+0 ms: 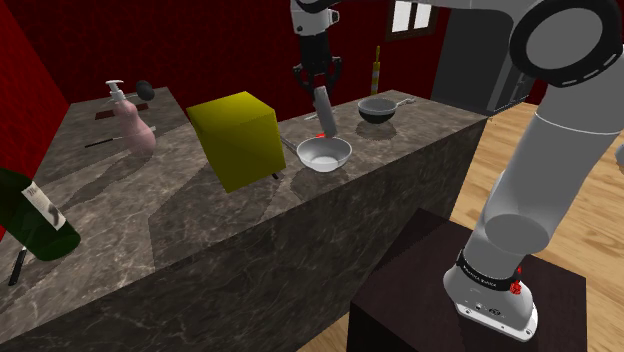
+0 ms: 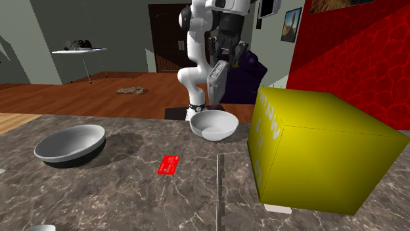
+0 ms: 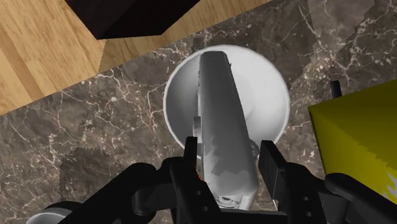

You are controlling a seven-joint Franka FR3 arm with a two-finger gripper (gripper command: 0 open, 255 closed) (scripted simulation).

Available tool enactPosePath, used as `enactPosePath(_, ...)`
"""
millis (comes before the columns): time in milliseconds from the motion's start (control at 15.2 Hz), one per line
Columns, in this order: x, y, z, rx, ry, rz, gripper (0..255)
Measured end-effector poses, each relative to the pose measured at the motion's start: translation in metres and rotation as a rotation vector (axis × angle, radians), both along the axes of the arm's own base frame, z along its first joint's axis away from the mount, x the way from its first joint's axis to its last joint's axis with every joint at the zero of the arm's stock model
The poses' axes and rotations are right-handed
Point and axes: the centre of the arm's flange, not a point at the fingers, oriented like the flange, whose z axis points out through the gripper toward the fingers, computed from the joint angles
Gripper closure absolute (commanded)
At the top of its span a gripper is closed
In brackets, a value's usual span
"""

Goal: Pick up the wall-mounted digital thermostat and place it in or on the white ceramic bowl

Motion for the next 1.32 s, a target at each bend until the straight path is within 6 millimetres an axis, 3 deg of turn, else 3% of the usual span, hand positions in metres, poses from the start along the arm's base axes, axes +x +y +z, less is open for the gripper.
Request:
enactPosePath(990, 0.000, 0.000, -0.080, 0.000, 0.000, 0.000, 255)
enactPosePath(1320, 0.001, 0.000, -0.085, 0.000, 0.000, 0.000, 255)
